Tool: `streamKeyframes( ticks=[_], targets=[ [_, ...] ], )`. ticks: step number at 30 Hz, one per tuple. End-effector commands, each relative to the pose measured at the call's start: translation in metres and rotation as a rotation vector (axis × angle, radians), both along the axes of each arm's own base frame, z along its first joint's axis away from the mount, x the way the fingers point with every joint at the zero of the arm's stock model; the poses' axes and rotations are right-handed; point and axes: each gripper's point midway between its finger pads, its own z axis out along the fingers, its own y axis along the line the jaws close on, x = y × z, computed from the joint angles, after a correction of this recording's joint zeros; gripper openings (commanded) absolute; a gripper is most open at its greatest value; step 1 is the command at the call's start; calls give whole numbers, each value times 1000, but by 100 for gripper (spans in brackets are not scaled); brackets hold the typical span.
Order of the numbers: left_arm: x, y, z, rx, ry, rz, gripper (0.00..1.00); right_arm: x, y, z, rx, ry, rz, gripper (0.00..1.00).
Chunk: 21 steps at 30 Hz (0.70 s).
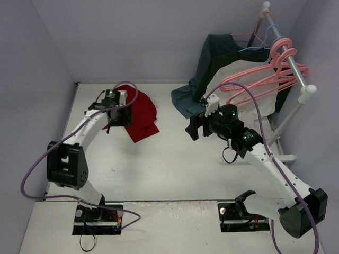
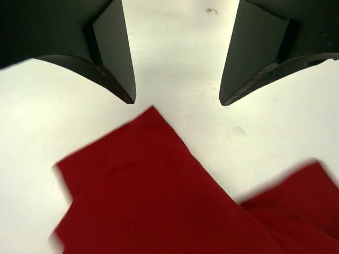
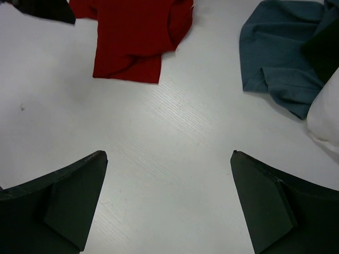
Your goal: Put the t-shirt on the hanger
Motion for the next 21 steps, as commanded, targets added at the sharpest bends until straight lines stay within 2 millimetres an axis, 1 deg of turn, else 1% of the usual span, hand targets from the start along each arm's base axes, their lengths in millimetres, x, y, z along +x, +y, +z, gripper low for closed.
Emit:
streamKeyframes(
  ticks=[1, 2, 3, 4, 6, 9, 10, 11, 13, 16, 18, 21],
  targets=[
    [32, -72, 50, -24, -227, -147, 66, 16, 3, 4, 28, -65, -36, 100],
    [35, -81, 31, -12, -190, -161, 68, 16, 3, 3, 27, -64, -36, 100],
    [36, -88, 22, -9, -178, -168, 68, 16, 3, -1, 23, -58, -37, 100],
    [40, -96, 3, 14, -146, -162, 69, 16, 2, -5, 17, -53, -41, 100],
    [43, -99, -16, 43, -111, -149, 69, 14, 0, -8, 13, -48, -43, 100],
    [51, -92, -54, 148, -60, -105, 69, 11, -2, -14, 11, -39, -50, 100],
    [54, -91, -61, 167, -52, -100, 70, 10, -3, -15, 14, -36, -52, 100],
    [57, -90, -61, 189, -60, -91, 70, 9, -3, -15, 18, -35, -54, 100],
    [63, -84, -69, 237, -62, -66, 70, 5, -4, -19, 24, -28, -55, 100],
    [72, -76, -66, 290, -88, -42, 70, -1, -6, -21, 37, -19, -60, 100],
    [75, -70, -64, 325, -97, -33, 70, -3, -7, -24, 38, -12, -64, 100],
    [77, -68, -62, 339, -106, -35, 70, -6, -10, -24, 40, -17, -70, 100]
  ],
)
